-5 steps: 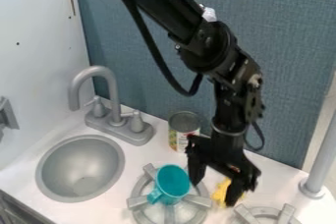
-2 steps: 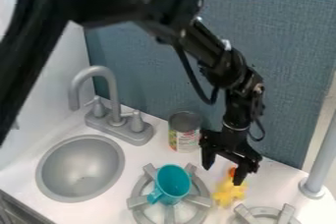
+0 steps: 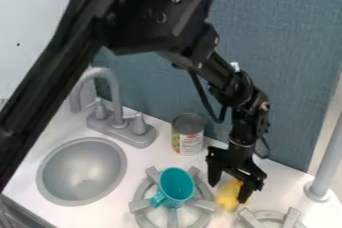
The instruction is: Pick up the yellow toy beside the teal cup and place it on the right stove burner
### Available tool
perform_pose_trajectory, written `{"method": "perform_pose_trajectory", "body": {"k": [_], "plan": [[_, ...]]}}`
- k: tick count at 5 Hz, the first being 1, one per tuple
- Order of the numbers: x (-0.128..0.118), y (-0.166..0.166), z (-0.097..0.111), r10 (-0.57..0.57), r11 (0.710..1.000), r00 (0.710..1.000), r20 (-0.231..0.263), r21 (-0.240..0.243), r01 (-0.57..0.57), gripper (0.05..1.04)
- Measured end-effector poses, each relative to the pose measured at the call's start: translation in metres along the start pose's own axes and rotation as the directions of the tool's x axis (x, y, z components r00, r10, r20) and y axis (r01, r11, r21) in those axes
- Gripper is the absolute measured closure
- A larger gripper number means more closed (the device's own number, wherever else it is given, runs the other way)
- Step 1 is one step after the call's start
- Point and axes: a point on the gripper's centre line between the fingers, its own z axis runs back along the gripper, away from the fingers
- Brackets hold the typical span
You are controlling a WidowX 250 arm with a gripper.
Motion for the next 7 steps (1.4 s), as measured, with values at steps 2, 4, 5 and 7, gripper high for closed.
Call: {"method": "perform_pose_trajectory", "body": {"k": [2,4,5,7], "plan": [[0.005,-0.006,-0.006,-0.031,0.999,0.998,0.048,-0.038,0.033,0.404],[-0.006,-0.016,0.046,-0.071,0.997,0.988,0.14,0.043,0.065,0.779],[-0.026,-0.029,0.074,-0.081,0.995,0.975,0.208,0.071,0.067,0.857],[-0.068,-0.081,0.068,-0.202,0.976,0.968,0.152,-0.048,0.211,0.909]]}}
